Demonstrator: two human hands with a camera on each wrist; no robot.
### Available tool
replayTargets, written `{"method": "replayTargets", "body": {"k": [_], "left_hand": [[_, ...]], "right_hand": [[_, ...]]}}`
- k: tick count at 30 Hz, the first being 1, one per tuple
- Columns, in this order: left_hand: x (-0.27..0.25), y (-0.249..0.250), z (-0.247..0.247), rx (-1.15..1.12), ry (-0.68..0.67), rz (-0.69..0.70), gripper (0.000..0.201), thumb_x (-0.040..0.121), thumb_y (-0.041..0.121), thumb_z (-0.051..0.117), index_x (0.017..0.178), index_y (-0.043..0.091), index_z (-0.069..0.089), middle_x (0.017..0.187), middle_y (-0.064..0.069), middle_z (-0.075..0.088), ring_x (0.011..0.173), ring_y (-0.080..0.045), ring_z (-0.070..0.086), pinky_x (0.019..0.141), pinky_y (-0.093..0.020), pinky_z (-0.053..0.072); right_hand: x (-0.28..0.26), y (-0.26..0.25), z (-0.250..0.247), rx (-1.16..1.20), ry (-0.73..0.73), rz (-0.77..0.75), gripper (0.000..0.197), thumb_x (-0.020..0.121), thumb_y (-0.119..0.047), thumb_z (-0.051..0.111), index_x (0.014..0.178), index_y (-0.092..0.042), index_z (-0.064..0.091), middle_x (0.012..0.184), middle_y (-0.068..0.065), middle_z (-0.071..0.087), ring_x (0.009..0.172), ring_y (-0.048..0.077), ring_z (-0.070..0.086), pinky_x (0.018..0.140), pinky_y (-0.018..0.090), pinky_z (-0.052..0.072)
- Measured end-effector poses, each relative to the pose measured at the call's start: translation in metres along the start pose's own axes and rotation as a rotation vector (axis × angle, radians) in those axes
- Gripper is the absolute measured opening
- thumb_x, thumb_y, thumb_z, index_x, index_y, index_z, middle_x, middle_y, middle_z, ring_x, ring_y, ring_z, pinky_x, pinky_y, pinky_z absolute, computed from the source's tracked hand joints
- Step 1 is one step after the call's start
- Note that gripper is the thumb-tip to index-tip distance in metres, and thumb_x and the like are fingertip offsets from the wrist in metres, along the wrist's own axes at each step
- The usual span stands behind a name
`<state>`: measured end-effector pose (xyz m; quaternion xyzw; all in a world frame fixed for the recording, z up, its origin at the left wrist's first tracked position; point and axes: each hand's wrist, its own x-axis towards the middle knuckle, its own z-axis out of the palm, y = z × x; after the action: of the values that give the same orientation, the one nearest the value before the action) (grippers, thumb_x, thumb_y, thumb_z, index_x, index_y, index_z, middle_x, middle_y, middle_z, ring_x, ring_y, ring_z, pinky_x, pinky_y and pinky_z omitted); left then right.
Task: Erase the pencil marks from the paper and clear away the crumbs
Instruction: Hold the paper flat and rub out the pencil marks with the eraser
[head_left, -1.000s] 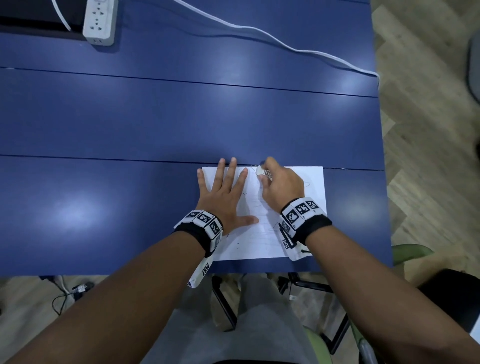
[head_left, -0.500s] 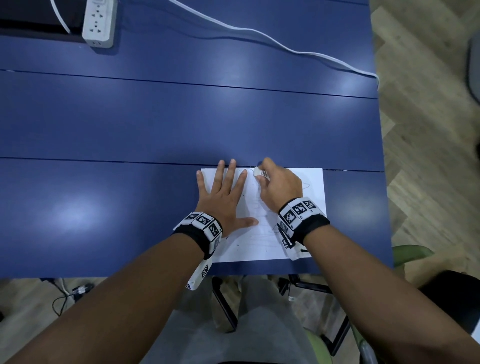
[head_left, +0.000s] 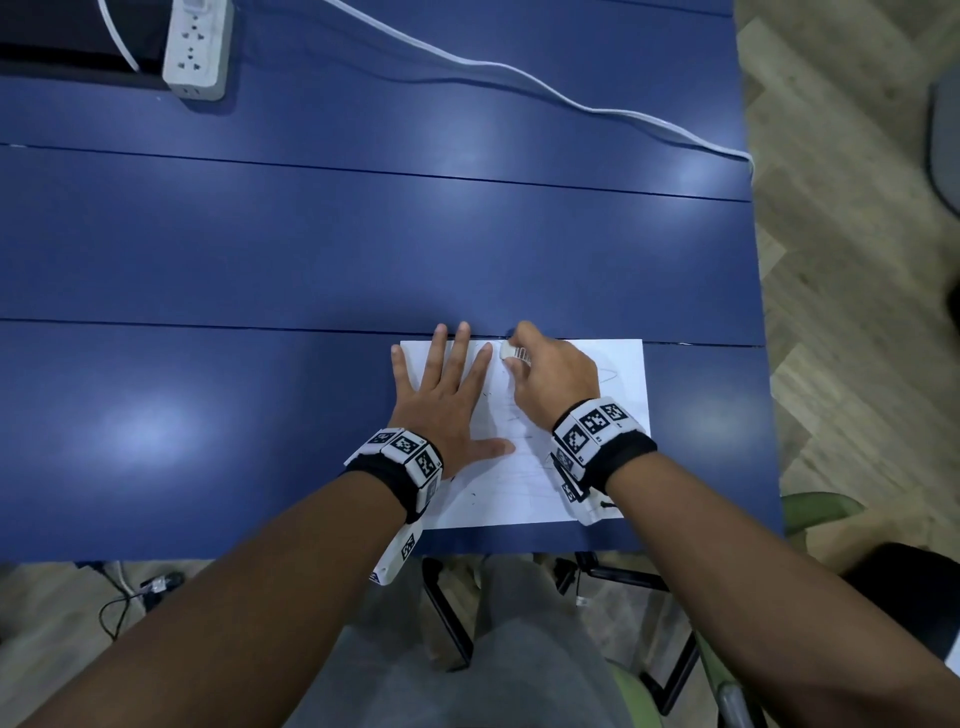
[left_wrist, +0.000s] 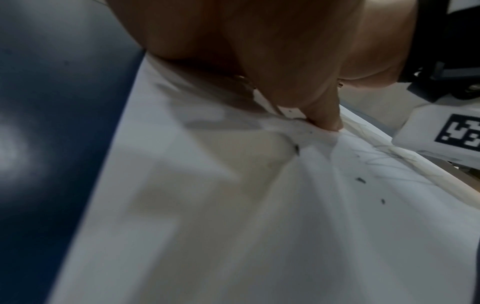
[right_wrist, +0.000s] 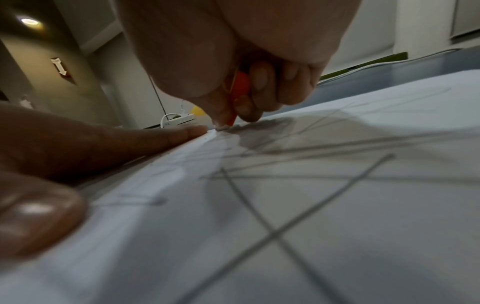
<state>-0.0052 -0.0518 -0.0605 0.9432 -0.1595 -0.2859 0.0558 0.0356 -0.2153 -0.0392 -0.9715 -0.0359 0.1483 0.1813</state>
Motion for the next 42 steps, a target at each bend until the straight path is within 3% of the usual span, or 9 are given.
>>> {"method": "replayTargets", "body": {"k": [4,8,12,17,20,26,30,37,42], "left_hand": [[0.0,0.0,0.001,-0.006,0.002,0.004,0.12,0.076,0.095,0.028,0.154,0.025,-0.03,0.154,-0.005,-0.048,0.145,-0.031,-0.039,0.11,-0.075,-0.013],[0.0,0.0,0.002,0.001,0.016,0.003,0.119,0.076,0.095,0.025,0.153,0.024,-0.031,0.154,-0.006,-0.048,0.146,-0.032,-0.038,0.11,-0.075,-0.013],[0.001,0.0,0.004,-0.005,0.027,0.005,0.119,0.076,0.095,0.025,0.154,0.024,-0.028,0.155,-0.006,-0.047,0.146,-0.032,-0.038,0.111,-0.075,-0.014],[-0.002,-0.005,0.008,0.004,0.074,0.02,0.115,0.08,0.092,0.022,0.158,0.017,-0.018,0.161,-0.006,-0.037,0.149,-0.029,-0.032,0.114,-0.071,-0.012],[-0.006,-0.009,0.01,0.01,0.113,0.016,0.109,0.086,0.087,0.019,0.16,0.012,-0.007,0.166,-0.005,-0.026,0.152,-0.027,-0.025,0.116,-0.069,-0.012],[-0.009,-0.008,0.005,0.015,0.121,-0.003,0.104,0.09,0.081,0.024,0.161,0.01,-0.002,0.167,-0.008,-0.02,0.153,-0.027,-0.023,0.115,-0.067,-0.015],[-0.011,-0.008,0.013,-0.017,0.147,-0.017,0.105,0.089,0.084,0.022,0.161,0.011,-0.002,0.168,-0.008,-0.018,0.154,-0.027,-0.019,0.117,-0.069,-0.009],[-0.009,-0.012,0.021,-0.02,0.145,0.013,0.105,0.087,0.086,0.01,0.159,0.012,-0.012,0.166,-0.005,-0.027,0.152,-0.025,-0.027,0.116,-0.069,-0.011],[-0.009,-0.01,0.02,-0.006,0.11,0.011,0.103,0.083,0.086,-0.003,0.154,0.013,-0.022,0.163,-0.006,-0.032,0.15,-0.027,-0.03,0.116,-0.07,-0.012]], "right_hand": [[0.002,-0.003,0.0,0.023,0.033,0.054,0.017,0.094,-0.028,0.054,0.109,-0.022,0.049,0.088,0.0,0.069,0.079,0.028,0.062,0.064,0.034,0.048],[0.001,-0.004,0.0,0.007,0.001,0.019,0.017,0.095,-0.028,0.054,0.109,-0.021,0.049,0.087,0.0,0.068,0.08,0.027,0.062,0.061,0.03,0.038],[0.003,-0.006,-0.001,0.032,0.016,0.069,0.017,0.095,-0.029,0.055,0.11,-0.022,0.049,0.093,-0.001,0.069,0.084,0.027,0.062,0.063,0.03,0.041],[-0.003,-0.01,0.0,0.13,0.023,0.15,0.021,0.095,-0.028,0.054,0.113,-0.018,0.049,0.097,0.002,0.066,0.09,0.029,0.061,0.07,0.034,0.044],[-0.003,-0.009,0.0,0.158,0.023,0.155,0.02,0.094,-0.027,0.054,0.11,-0.018,0.048,0.097,0.002,0.065,0.089,0.029,0.06,0.069,0.034,0.043],[-0.018,-0.008,0.006,0.189,0.032,0.088,0.015,0.091,-0.024,0.056,0.102,-0.018,0.048,0.092,-0.002,0.062,0.082,0.025,0.059,0.065,0.031,0.04],[-0.026,-0.011,0.008,0.214,0.033,0.085,0.015,0.092,-0.023,0.057,0.103,-0.017,0.049,0.09,-0.001,0.062,0.081,0.026,0.058,0.068,0.034,0.047],[-0.017,-0.017,0.005,0.145,0.043,0.191,0.018,0.095,-0.027,0.052,0.11,-0.016,0.049,0.096,0.001,0.064,0.085,0.026,0.059,0.066,0.03,0.036],[-0.022,-0.028,0.013,0.103,0.032,0.153,0.021,0.096,-0.028,0.052,0.114,-0.017,0.049,0.1,0.001,0.067,0.09,0.026,0.063,0.065,0.03,0.039]]}}
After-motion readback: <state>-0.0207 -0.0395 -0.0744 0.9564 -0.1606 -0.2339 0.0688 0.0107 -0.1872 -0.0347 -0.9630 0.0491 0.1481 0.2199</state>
